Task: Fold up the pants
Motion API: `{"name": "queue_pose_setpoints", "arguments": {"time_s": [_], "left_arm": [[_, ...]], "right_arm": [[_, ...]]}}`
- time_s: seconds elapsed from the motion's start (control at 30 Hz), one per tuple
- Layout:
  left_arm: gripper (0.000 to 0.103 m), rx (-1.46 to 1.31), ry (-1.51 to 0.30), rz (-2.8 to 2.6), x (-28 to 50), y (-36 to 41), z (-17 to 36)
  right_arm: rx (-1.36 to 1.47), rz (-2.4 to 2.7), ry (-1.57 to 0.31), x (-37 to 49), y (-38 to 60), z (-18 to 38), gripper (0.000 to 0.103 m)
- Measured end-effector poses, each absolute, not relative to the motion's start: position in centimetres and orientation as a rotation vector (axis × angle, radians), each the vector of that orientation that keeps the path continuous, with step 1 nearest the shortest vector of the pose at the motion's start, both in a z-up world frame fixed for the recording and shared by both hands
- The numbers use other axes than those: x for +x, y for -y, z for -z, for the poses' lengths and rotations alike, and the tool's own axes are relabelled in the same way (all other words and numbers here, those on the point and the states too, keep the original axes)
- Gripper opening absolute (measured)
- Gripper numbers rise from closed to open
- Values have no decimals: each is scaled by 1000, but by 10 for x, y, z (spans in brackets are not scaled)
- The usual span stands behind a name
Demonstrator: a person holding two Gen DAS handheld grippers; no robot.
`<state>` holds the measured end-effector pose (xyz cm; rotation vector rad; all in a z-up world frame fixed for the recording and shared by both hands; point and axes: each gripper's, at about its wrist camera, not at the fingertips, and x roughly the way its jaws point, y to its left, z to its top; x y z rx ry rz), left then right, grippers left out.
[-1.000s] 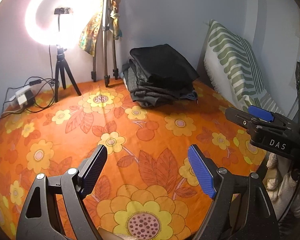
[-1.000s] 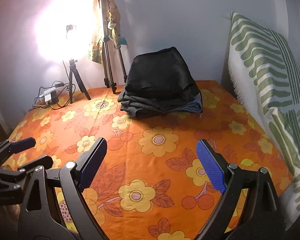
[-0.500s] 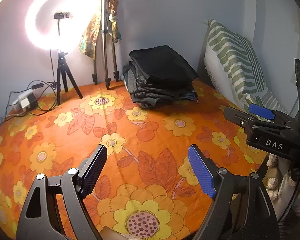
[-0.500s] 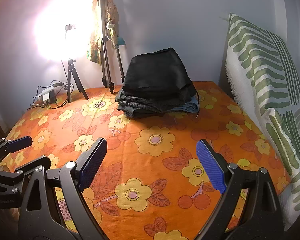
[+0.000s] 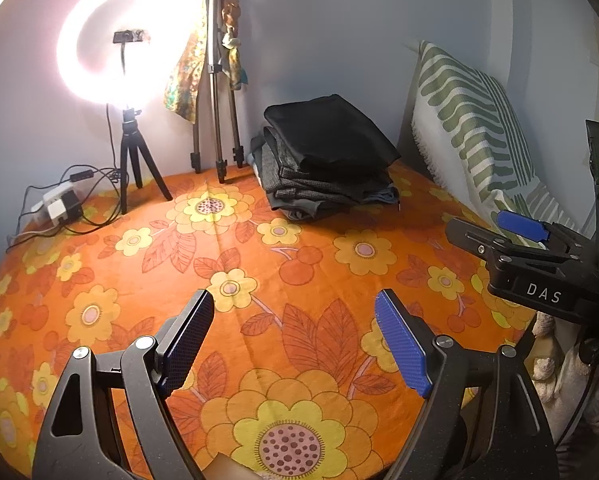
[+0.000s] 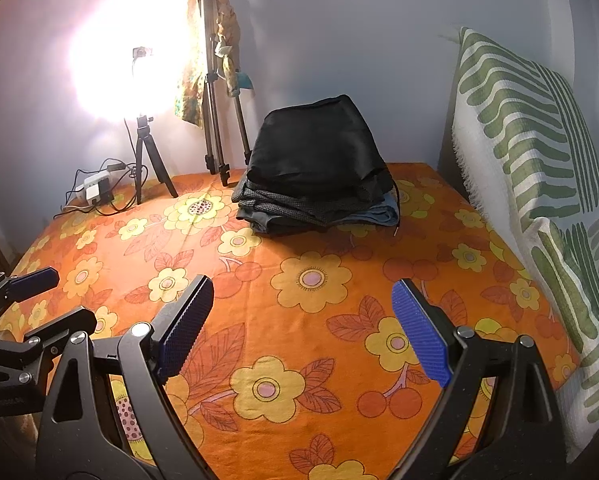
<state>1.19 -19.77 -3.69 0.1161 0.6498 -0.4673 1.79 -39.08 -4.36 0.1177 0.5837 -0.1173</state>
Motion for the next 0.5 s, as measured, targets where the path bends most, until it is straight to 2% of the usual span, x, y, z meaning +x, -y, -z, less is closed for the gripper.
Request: {"name": "queue_pose_setpoints", "arguments": {"time_s": [0.5], "left_arm": [[83, 147, -624, 412, 9, 199, 37]], "right_arm": [[107, 108, -587, 22, 389, 44, 93]]}}
